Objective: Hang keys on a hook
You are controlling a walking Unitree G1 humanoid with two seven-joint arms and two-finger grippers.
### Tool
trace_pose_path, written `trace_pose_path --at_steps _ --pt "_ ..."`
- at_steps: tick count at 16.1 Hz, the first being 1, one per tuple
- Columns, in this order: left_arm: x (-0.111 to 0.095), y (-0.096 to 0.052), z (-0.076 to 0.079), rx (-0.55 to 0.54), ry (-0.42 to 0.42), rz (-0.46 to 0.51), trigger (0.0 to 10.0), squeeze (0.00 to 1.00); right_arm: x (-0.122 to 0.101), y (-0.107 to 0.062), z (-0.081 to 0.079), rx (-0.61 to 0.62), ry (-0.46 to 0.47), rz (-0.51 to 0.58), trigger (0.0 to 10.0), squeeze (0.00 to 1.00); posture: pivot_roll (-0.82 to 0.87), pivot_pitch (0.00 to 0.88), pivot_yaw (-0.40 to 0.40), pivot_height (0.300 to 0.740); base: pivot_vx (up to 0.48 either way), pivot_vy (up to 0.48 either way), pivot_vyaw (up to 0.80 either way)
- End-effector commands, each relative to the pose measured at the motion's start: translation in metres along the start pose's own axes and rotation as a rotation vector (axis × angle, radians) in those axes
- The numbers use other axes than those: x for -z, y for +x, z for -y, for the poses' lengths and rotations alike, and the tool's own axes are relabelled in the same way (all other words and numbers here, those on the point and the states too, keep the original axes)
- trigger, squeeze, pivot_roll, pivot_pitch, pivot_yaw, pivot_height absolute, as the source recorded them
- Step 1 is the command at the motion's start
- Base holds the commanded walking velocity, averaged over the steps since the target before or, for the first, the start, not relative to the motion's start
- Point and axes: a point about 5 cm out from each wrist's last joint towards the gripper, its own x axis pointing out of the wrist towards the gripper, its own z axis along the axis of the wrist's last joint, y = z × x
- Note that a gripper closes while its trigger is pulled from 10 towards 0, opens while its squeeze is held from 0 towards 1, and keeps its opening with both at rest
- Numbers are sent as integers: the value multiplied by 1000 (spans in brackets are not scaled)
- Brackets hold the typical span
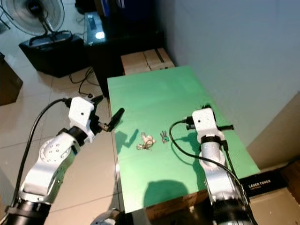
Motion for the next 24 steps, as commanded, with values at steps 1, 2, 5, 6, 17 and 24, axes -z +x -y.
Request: trace_pose_path --at_steps 1,2,5,6,17,24 --pt "-6 -8 -2 -44 -43 44 10000 0 -21 -6 1 -4 72 71 1294 0 -97 20 98 740 0 0 0" --pt "-7 -11 -1 -46 -52 50 10000 0 -28 -9 -1 -32 119 76 10000 0 -101 19 93 740 0 0 0" --pt "-4 -28 5 -69 -68 43 10000 0 -54 -33 -11 -204 240 117 10000 0 -114 0 75 740 0 0 0" --pt "-4 -28 6 -71 -69 41 10000 0 -55 -34 -12 -215 244 115 10000 0 -117 0 72 740 0 0 0" --pt "-2 -23 1 -86 15 -39 10000 0 -30 -51 -12 -273 242 -118 10000 0 -108 0 79 740 0 0 727" --pt "2 -21 2 -91 8 -52 10000 0 -22 -45 -5 -268 199 -179 10000 0 -104 0 60 740 -309 0 0"
